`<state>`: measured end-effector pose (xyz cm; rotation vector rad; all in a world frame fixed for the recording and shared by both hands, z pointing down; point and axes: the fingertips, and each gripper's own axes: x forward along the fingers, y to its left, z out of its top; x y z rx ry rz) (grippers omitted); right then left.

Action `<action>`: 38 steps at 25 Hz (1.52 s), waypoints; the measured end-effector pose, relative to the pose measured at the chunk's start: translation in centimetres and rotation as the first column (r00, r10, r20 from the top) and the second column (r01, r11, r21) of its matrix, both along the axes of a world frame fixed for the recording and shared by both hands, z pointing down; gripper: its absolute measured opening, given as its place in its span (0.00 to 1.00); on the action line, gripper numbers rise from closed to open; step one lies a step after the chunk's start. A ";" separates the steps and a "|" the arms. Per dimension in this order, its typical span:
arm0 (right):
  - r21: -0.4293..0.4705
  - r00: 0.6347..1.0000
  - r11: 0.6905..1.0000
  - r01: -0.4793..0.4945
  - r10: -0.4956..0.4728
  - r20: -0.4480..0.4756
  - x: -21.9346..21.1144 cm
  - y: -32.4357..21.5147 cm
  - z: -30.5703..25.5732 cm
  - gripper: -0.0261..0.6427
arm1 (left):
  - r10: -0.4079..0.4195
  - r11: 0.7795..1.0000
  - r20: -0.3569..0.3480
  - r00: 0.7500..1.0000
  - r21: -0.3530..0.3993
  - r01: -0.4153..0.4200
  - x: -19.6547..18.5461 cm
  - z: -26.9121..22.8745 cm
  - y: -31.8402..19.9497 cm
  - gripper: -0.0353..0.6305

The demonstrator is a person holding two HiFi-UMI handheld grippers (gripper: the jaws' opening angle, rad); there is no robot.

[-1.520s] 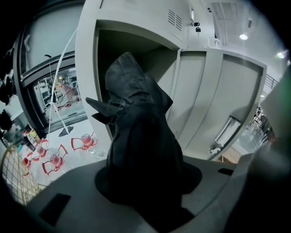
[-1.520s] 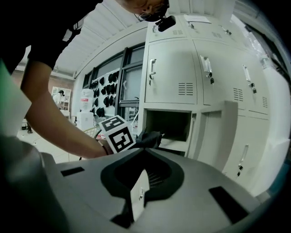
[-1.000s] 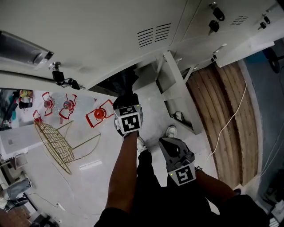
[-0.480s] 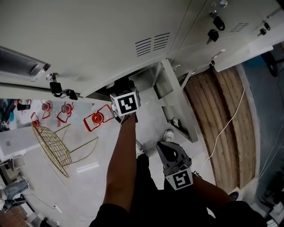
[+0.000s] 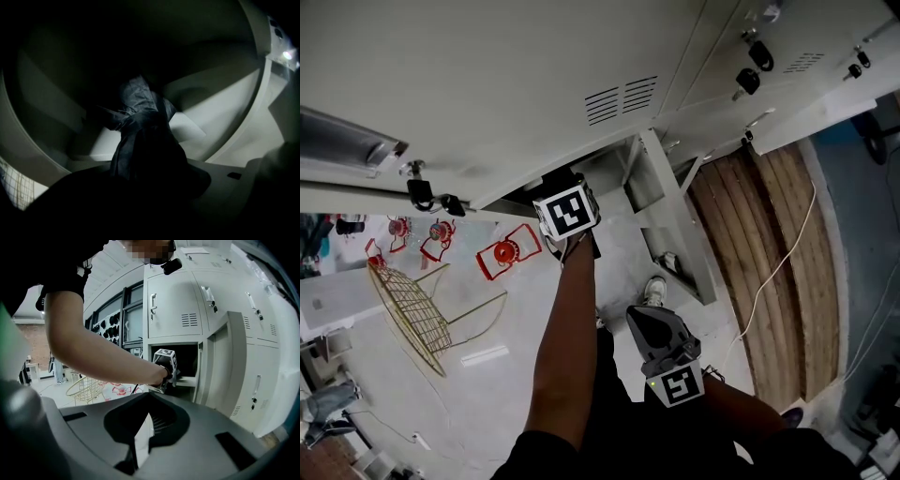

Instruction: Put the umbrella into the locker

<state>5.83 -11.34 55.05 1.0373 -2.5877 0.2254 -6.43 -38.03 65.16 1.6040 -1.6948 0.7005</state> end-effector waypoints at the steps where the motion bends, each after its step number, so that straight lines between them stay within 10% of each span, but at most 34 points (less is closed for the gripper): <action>1: 0.005 1.000 1.000 0.001 -0.001 0.002 -0.1 0.0 -0.1 0.04 | -0.020 1.000 -0.020 1.000 -0.005 0.020 0.0 0.3 0.2 0.41; 10: 0.022 1.000 0.999 -0.029 0.029 0.008 0.5 -0.5 -0.5 0.04 | 0.020 0.963 -0.043 0.999 0.269 -0.008 1.4 -4.6 -0.3 0.69; 24: 0.028 0.999 0.999 -0.034 0.034 -0.010 0.4 -0.7 -0.9 0.04 | 0.068 0.954 0.050 0.996 0.290 -0.079 2.6 -3.4 5.2 0.71; 38: 0.025 0.998 0.998 -0.055 0.055 0.003 1.2 -0.6 0.0 0.04 | 0.032 0.933 0.085 0.996 0.355 -0.060 1.8 -3.0 6.1 0.40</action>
